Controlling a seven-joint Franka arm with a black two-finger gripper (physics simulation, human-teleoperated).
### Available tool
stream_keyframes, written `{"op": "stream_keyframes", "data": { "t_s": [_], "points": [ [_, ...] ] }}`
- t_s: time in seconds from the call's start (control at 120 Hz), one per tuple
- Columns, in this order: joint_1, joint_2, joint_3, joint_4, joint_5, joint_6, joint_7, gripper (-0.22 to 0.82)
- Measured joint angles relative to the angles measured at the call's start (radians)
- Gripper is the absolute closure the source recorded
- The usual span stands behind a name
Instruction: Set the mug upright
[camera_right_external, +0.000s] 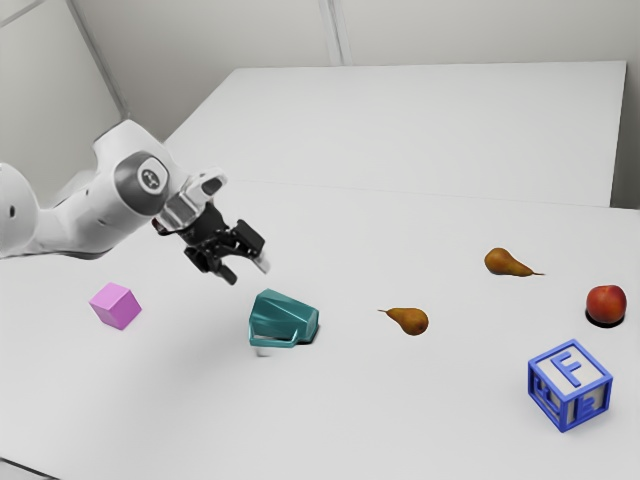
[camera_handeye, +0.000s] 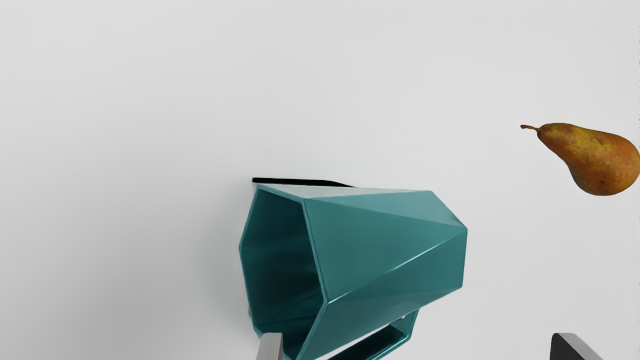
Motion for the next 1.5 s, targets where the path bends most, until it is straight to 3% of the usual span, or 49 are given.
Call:
{"op": "stream_keyframes", "data": {
  "t_s": [0.442,0.95,1.067,1.283,1.5],
  "points": [
    [0.013,0.083,0.0,-0.07,-0.23,0.089,0.222,0.02],
    [0.006,0.144,-0.001,-0.1,-0.563,0.099,0.505,0.04],
    [0.004,0.146,-0.001,-0.1,-0.598,0.095,0.559,0.16],
    [0.004,0.145,-0.003,-0.1,-0.617,0.092,0.635,0.49],
    [-0.001,0.124,-0.005,-0.1,-0.617,0.097,0.682,0.66]
  ]
}}
